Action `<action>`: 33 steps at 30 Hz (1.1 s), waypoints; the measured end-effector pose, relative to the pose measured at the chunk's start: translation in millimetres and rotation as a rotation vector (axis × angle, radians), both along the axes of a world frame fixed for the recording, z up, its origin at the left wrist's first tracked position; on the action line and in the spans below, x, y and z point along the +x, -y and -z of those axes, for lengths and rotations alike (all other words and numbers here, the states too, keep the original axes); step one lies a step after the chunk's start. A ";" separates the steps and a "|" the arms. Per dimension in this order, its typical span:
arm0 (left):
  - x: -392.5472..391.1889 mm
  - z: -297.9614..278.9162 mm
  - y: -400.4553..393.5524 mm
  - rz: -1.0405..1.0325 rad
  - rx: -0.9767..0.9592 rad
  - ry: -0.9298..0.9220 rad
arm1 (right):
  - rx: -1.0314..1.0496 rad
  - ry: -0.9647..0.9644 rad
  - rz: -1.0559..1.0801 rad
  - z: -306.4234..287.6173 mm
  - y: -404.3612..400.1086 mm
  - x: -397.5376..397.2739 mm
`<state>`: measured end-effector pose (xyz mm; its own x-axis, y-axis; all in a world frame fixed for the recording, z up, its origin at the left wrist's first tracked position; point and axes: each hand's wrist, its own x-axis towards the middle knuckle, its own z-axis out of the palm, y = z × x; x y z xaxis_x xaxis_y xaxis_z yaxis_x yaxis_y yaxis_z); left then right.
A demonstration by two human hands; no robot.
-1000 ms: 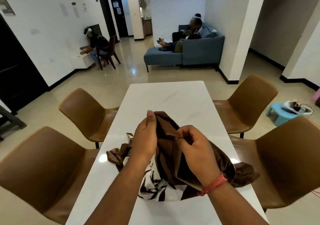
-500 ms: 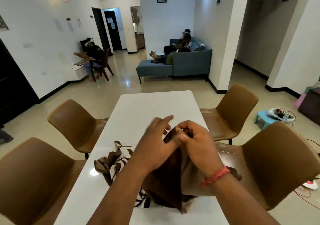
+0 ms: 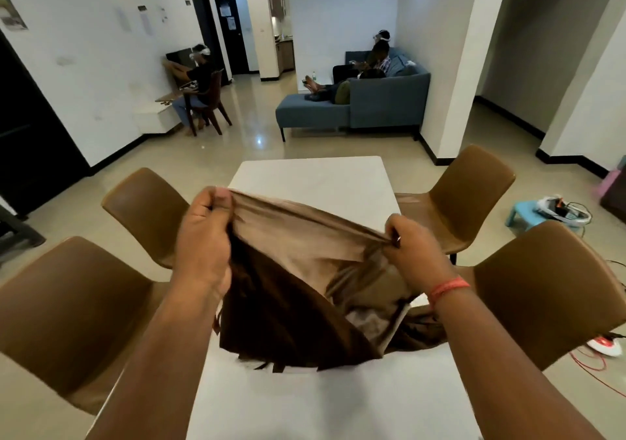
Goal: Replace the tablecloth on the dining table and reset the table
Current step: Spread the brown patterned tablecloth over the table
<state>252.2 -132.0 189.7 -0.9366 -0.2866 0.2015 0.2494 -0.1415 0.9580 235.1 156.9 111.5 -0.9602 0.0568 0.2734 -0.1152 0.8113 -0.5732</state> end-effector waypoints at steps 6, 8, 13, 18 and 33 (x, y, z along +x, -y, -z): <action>-23.0 -5.8 59.2 -0.228 -0.302 -0.079 | 0.123 0.019 0.084 -8.9 -22.2 -52.6; -31.8 0.7 80.7 -0.160 -0.791 -0.080 | 0.179 0.046 0.099 -18.3 -29.0 -64.1; -54.6 25.1 133.7 -0.032 -1.605 0.139 | 0.324 -0.051 0.197 -41.8 -40.9 -79.0; -62.9 52.3 194.1 -0.301 -1.458 0.174 | 0.288 -0.108 0.359 -60.3 -45.8 -84.6; -146.5 80.5 200.2 -0.217 -0.116 0.462 | -0.041 -0.065 0.210 -113.0 86.4 -90.2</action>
<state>105.7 -332.2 109.2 -0.8569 -0.4842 -0.1767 -0.1911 -0.0199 0.9814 144.9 70.6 224.5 -0.9065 0.2660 0.3279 0.0158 0.7974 -0.6033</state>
